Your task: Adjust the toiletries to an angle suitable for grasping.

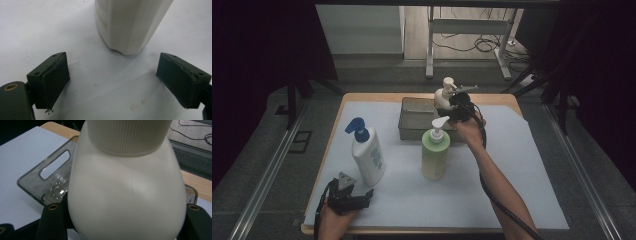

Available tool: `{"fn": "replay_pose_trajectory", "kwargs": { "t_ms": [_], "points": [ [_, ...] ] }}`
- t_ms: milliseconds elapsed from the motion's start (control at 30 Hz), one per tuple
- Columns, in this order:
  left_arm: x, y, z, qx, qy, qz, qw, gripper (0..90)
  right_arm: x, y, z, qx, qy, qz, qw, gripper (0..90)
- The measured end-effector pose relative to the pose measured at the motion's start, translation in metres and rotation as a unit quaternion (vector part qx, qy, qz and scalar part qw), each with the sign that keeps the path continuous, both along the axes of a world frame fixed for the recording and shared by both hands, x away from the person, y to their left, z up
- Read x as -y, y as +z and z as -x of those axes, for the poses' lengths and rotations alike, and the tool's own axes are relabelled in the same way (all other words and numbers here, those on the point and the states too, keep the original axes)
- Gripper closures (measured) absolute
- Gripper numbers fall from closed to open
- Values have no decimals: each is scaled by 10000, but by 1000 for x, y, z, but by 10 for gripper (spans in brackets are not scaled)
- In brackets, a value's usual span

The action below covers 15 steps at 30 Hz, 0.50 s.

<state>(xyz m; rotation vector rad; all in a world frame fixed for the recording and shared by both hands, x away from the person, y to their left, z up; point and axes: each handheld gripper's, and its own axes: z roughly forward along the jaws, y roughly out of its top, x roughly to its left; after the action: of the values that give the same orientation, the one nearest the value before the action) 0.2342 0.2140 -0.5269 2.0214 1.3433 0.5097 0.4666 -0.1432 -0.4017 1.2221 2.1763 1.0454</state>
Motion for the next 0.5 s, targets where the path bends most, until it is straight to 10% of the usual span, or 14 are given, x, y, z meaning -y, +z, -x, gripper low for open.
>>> {"fn": "replay_pose_trajectory", "kwargs": {
  "t_ms": [500],
  "points": [
    [0, 0, 0, 3, 0, -7, 10000, 107, 3, -9, -1, 35, 76, 11, 10000, 351]
  ]
}}
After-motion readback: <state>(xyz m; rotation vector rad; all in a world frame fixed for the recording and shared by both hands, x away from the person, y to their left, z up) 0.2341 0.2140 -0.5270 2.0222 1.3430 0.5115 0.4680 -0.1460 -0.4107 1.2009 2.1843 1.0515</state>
